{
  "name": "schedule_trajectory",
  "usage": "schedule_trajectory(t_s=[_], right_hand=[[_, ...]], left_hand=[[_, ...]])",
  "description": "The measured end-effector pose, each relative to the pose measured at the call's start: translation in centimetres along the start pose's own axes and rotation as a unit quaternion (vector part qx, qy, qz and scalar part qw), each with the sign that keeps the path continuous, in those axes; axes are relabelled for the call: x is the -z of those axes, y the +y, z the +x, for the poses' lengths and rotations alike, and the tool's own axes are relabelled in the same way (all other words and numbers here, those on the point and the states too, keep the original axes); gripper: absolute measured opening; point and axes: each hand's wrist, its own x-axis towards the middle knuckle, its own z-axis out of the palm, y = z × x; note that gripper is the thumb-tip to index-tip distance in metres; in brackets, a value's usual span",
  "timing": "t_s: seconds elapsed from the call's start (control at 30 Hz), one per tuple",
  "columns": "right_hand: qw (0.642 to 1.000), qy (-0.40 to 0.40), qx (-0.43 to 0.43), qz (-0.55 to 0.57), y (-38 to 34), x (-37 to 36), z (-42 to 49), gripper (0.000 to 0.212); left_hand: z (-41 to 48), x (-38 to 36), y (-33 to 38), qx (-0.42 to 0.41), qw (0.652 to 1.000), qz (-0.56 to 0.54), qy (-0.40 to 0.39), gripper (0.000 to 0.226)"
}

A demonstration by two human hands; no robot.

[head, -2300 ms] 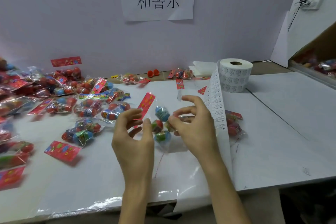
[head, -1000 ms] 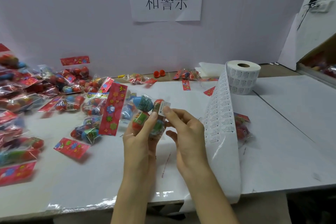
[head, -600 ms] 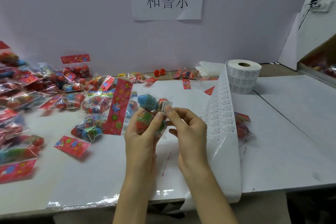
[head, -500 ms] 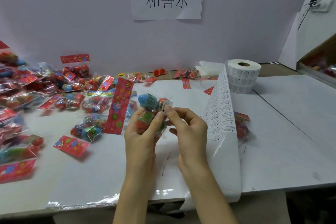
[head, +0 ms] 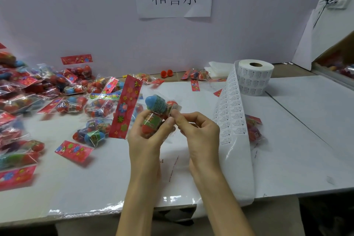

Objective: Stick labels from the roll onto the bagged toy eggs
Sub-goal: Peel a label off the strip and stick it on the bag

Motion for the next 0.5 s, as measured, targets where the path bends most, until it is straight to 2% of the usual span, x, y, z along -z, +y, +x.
schedule_trajectory(t_s=[0.07, 0.17, 0.37, 0.47, 0.5], right_hand=[[1.0, -0.003, -0.009, -0.008, -0.1, 0.1, 0.1, 0.027], [1.0, 0.004, -0.03, -0.01, -0.4, 0.2, 0.2, 0.042], [0.998, -0.049, -0.026, 0.02, -0.7, 0.2, 0.0, 0.029], [0.998, -0.063, 0.018, -0.013, -1.0, 0.6, 0.2, 0.039], [0.997, -0.065, 0.034, -0.027, -1.1, 0.8, 0.3, 0.035]], left_hand=[[0.0, -0.1, 0.1, -0.001, 1.0, -0.001, 0.003, 0.044], [-0.1, -0.4, 0.2, 0.006, 1.0, -0.022, 0.01, 0.047], [-0.5, -0.6, 0.4, 0.056, 0.996, -0.069, 0.024, 0.051], [-0.6, -0.6, 0.5, 0.056, 0.998, -0.039, 0.011, 0.044], [-0.6, -0.6, 0.5, 0.055, 0.998, -0.027, 0.005, 0.044]])
